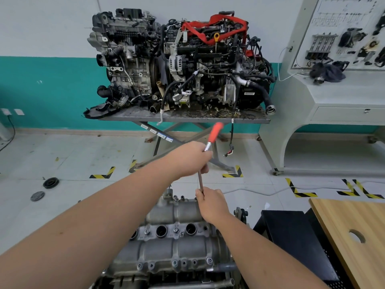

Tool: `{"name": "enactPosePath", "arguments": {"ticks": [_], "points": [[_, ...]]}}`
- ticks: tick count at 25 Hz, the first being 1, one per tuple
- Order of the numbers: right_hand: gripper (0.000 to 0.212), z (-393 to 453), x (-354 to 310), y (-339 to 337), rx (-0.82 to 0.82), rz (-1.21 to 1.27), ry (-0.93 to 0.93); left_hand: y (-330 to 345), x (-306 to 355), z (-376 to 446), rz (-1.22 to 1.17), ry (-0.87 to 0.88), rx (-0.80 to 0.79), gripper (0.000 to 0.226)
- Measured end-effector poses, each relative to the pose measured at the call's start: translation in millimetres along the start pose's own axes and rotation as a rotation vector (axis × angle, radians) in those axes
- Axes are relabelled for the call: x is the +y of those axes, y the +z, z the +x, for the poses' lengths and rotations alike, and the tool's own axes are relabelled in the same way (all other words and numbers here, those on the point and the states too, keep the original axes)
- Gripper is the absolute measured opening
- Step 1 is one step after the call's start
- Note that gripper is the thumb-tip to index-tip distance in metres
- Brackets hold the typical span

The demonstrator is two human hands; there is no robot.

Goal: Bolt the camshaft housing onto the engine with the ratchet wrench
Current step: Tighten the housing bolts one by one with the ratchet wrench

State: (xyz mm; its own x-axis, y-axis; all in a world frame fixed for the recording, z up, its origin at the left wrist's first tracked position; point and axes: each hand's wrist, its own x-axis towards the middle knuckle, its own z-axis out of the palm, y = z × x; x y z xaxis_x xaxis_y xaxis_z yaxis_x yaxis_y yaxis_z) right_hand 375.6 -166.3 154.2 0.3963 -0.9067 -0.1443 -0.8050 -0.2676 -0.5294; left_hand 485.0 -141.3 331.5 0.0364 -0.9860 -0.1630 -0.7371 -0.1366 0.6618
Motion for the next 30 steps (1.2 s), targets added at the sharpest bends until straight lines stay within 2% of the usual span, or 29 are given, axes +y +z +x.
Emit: {"name": "enactPosePath", "arguments": {"ticks": [3,4,5,7,9,11,13,15,17,18,19,22,25,28,30], "points": [[0.034,0,0,-1,-0.009,0.009,0.013,15,0,-3,0.702,0.281,0.114,0.033],[0.033,1,0,-1,-0.003,0.019,0.018,21,-5,-5,0.824,0.366,0.207,0.033],[0.033,1,0,-1,-0.001,0.023,0.022,27,-12,-6,0.843,0.427,0.305,0.036],[0.032,1,-1,-1,-0.002,0.002,0.021,37,-28,-7,0.628,0.482,0.480,0.040],[0.031,2,0,2,0.003,0.033,0.037,46,-43,-5,0.324,0.450,0.593,0.037],[0.033,2,1,2,0.008,0.111,0.080,54,-51,-6,0.034,0.396,0.561,0.041],[0.035,4,2,2,0.003,0.049,0.044,67,-50,-10,-0.304,0.363,0.557,0.044],[0.041,4,0,2,0.009,-0.010,0.013,71,-37,-12,-0.778,0.174,0.516,0.040],[0.042,6,0,3,0.013,-0.011,0.000,67,-26,-6,-1.269,-0.069,0.408,0.048],[0.041,6,1,3,0.018,-0.008,0.002,62,-24,-3,-1.409,-0.139,0.371,0.049],[0.042,5,1,3,0.017,-0.003,0.010,57,-23,-1,-1.428,-0.174,0.338,0.046],[0.044,5,4,3,0.027,0.008,0.015,41,-22,1,-1.135,-0.213,0.211,0.032],[0.044,4,4,4,0.026,0.003,0.010,26,-16,0,-0.733,-0.190,0.070,0.030],[0.044,4,4,4,0.015,0.029,0.012,9,-7,1,-0.463,-0.151,0.082,0.027],[0.041,4,3,3,0.010,0.028,0.015,4,-2,3,-0.148,-0.099,0.102,0.021]]}}
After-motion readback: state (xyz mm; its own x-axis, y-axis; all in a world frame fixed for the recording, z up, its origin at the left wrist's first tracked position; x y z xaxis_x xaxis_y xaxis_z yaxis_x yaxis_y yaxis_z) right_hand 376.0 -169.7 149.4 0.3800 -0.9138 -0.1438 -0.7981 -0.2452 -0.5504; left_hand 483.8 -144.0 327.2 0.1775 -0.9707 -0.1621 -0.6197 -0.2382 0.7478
